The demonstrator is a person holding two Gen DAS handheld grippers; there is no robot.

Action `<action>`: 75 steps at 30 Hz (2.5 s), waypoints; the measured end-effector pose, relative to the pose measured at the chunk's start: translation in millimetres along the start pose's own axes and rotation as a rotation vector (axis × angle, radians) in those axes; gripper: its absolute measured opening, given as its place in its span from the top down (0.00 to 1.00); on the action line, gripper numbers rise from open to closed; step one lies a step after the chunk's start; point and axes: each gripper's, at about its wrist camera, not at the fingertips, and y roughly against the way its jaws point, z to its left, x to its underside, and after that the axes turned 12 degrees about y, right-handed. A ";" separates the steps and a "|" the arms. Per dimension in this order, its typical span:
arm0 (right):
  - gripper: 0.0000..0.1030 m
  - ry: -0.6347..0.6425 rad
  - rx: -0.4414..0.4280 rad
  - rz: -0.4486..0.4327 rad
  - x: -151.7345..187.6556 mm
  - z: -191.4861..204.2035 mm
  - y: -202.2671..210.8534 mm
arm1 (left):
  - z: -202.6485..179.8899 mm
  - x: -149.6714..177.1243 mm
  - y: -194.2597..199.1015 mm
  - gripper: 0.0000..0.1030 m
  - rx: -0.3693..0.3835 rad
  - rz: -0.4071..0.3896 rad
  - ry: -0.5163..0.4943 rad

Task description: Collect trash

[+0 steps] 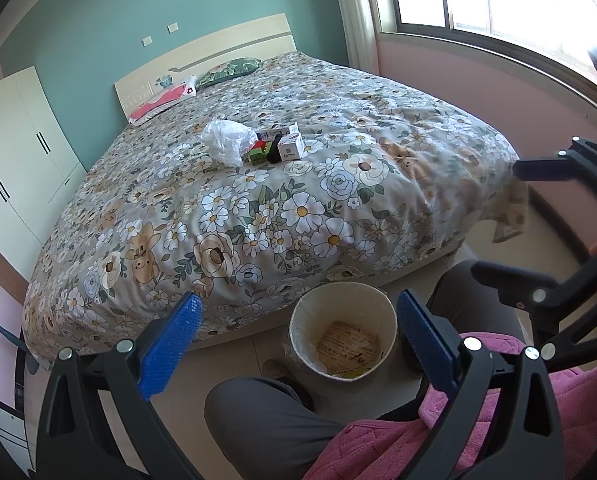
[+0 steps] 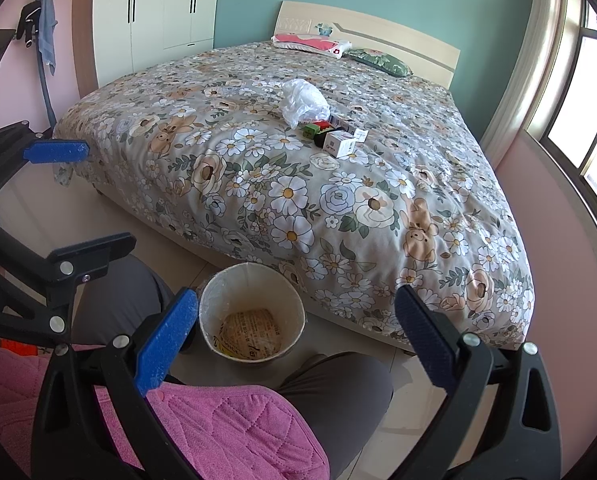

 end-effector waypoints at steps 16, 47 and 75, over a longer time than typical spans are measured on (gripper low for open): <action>0.06 0.000 0.002 -0.001 -0.1 -0.9 1.3 | 1.7 -2.0 2.9 0.04 0.000 -0.005 -0.001; 0.06 0.004 -0.001 -0.001 -2.3 -3.0 2.9 | 1.4 -1.7 2.1 0.04 0.000 -0.001 -0.002; 0.06 -0.037 0.002 -0.078 -74.0 -78.2 -58.7 | 72.4 -118.4 -96.3 0.04 -0.023 0.046 0.208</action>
